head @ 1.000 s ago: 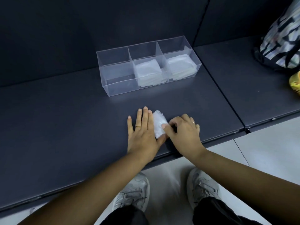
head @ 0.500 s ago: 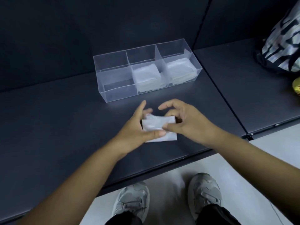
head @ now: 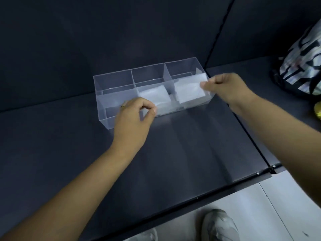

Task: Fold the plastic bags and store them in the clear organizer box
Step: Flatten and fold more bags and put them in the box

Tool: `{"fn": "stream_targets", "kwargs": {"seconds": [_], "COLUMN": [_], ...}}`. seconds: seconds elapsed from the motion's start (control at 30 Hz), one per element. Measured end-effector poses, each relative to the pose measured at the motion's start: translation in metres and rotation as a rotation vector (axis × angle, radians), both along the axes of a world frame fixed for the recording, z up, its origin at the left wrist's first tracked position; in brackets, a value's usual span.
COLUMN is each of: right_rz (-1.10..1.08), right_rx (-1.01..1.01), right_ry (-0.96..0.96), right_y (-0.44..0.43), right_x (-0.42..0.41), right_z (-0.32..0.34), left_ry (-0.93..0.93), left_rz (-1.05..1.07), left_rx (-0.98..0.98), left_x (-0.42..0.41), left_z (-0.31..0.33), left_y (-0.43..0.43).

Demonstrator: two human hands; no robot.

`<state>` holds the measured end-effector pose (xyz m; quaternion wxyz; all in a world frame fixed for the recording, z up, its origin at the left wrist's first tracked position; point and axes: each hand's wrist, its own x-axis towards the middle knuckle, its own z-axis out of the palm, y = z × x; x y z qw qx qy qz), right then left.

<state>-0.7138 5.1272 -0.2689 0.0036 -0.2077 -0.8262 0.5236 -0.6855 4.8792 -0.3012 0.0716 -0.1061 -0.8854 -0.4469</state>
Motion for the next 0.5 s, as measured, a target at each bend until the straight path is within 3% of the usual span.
{"fn": "stream_targets", "kwargs": {"seconds": [0.1, 0.17, 0.33, 0.43, 0.5], "right_rz": [0.021, 0.058, 0.021, 0.021, 0.239], "right_rx": [0.238, 0.383, 0.710, 0.857, 0.885], "right_ry": [-0.089, -0.145, -0.075, 0.214, 0.347], "right_y": [0.015, 0.016, 0.010, 0.001, -0.007], "right_x": [-0.025, -0.034, -0.040, -0.030, -0.019], "right_z": [-0.008, -0.015, -0.021, -0.021, -0.026], "left_ry": [0.052, 0.049, 0.085, 0.090, 0.090], "left_rz": [-0.102, -0.117, -0.151, -0.167, -0.170], "left_rx": [-0.550, -0.721, -0.779, -0.774, -0.775], "left_x": [-0.001, 0.000, -0.002, -0.002, -0.002], "left_z": [-0.021, -0.032, -0.037, -0.038, -0.039], "left_y": [-0.002, -0.004, -0.007, -0.008, -0.009]}}
